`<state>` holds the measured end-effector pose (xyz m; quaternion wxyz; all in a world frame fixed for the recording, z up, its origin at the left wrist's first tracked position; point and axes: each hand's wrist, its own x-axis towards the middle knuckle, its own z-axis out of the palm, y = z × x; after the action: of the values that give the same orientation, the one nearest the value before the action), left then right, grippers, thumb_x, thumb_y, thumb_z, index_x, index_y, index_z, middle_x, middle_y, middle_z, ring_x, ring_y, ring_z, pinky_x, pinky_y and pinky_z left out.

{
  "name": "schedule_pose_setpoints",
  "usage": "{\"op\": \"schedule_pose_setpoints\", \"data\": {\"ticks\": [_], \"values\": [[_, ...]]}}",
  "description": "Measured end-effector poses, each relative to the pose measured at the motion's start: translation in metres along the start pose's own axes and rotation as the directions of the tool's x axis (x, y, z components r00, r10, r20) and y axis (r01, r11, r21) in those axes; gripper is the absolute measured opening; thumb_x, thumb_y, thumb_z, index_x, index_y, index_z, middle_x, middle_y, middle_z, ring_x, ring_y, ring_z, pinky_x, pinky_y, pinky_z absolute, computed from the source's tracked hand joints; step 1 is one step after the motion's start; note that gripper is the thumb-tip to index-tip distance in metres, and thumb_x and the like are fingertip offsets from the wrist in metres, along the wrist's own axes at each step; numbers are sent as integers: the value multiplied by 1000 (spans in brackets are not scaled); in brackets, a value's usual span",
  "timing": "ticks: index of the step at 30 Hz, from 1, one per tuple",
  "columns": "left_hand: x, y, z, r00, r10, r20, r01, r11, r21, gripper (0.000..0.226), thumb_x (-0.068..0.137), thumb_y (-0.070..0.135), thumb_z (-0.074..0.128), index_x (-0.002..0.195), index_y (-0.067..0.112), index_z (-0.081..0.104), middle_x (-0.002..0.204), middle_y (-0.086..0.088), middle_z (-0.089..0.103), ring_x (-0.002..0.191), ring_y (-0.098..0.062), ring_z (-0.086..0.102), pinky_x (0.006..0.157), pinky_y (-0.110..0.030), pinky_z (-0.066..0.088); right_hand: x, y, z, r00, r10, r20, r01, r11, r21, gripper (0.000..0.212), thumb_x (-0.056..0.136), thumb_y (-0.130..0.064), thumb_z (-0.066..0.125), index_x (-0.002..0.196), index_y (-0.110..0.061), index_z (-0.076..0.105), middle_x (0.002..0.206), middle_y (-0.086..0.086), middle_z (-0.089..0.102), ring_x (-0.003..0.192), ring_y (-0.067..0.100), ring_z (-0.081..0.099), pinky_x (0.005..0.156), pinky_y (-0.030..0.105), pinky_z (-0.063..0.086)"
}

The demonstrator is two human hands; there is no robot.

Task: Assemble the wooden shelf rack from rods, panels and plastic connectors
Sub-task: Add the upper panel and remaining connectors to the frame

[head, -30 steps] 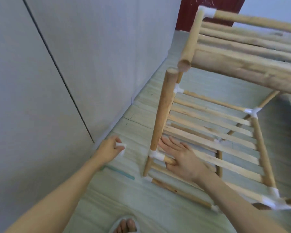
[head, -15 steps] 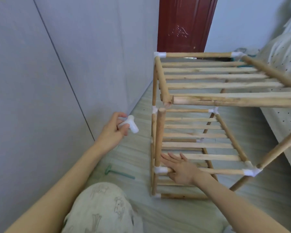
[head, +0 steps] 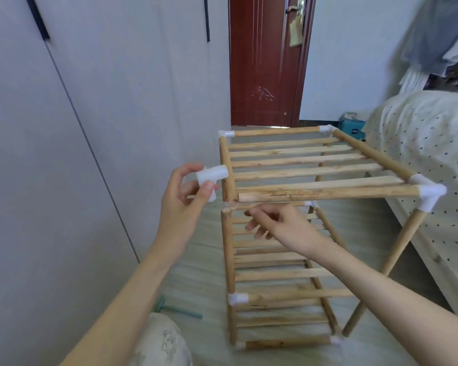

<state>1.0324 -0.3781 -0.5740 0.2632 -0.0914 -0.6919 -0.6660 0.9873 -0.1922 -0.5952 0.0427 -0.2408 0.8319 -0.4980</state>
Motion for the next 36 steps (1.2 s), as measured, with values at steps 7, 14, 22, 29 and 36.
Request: {"op": "schedule_pose_setpoints", "data": {"ticks": [7, 14, 22, 29, 36], "values": [[-12, -1, 10, 998, 29, -63, -32, 998, -50, 26, 84, 21, 63, 104, 30, 49, 94, 5, 74, 82, -5, 67, 68, -13, 49, -2, -14, 8, 975, 104, 196, -213, 694, 688, 28, 80, -27, 61, 103, -13, 70, 108, 4, 70, 87, 12, 65, 71, 24, 52], [-19, -1, 9, 997, 78, -10, -75, 980, 185, 30, 91, 14, 57, 108, 38, 51, 112, 4, 65, 96, -6, 64, 80, -16, 49, 3, -19, 17, 984, 82, 158, -169, 705, 689, 18, 92, -19, 54, 100, -16, 71, 107, 4, 71, 99, 16, 66, 89, 31, 53], [-17, -6, -1, 998, 54, 11, -54, 933, 355, 36, 94, 17, 54, 107, 50, 51, 104, 40, 56, 97, 8, 56, 81, -5, 43, 9, -26, 24, 983, 75, 166, -170, 707, 687, 19, 92, -16, 54, 99, -21, 71, 108, -4, 71, 103, 13, 62, 88, 31, 50], [-14, -8, -5, 1000, 22, -22, -15, 958, 285, 41, 94, 12, 54, 106, 51, 55, 107, 36, 60, 103, 6, 58, 83, -9, 46, 13, -26, 29, 984, 58, 168, -162, 682, 713, 26, 92, -4, 50, 98, -19, 71, 108, -6, 71, 107, 11, 61, 89, 30, 52], [-13, -10, -4, 997, -1, -71, 22, 955, 297, 39, 94, 16, 52, 110, 52, 53, 109, 28, 61, 100, 2, 59, 85, -25, 52, 16, -29, 32, 980, 65, 186, -179, 683, 708, 28, 93, -3, 47, 109, -18, 66, 116, -9, 67, 106, 8, 60, 76, 23, 51]]}}
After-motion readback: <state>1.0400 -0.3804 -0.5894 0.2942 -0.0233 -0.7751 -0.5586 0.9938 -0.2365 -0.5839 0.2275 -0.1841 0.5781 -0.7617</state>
